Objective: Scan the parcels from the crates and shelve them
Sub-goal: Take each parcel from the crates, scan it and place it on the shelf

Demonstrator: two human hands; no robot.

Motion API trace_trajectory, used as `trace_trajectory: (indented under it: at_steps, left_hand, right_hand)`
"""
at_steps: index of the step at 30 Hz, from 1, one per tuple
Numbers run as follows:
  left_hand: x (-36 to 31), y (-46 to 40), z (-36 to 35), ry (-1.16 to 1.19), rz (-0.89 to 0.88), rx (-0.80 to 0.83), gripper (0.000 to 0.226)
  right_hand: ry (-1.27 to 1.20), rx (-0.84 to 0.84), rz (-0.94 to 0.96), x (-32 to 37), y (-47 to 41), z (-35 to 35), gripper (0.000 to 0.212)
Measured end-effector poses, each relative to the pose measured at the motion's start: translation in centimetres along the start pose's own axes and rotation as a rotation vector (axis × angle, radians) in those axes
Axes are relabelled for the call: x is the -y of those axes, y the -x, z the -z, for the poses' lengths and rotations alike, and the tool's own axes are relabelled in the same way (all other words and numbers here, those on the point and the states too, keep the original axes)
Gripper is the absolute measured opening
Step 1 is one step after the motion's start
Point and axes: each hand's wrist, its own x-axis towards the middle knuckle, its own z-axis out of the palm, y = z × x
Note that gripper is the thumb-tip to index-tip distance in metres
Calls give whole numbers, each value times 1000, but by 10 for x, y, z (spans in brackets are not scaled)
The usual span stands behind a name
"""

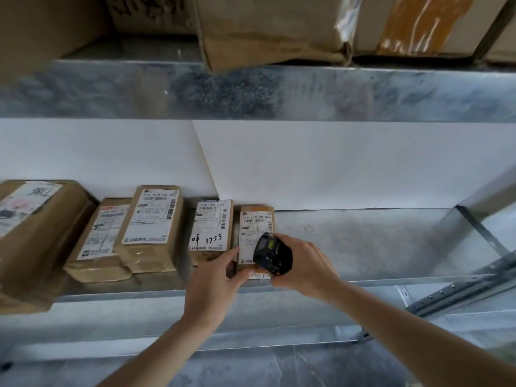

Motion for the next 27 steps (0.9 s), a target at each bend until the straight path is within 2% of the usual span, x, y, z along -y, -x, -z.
trace_trajectory:
  at_steps: [11,17,21,24,27]
  left_hand:
    - [2,1,6,9,71,24,56]
    - [-6,19,34,65,62,-24,61]
    - [-3,29,73,57,13,-73,54]
    - [7,41,120,37,-44,-136,64]
    - [29,61,182,41,-25,-224,66]
  right_hand:
    - [13,-7,30,-3,4,6,79]
    - [28,-23,68,12,31,24,71]
    - [23,-69,97,53,40,39,71]
    - [5,-66,163,106,41,38,76]
    - [17,-49,275,174,39,25,76]
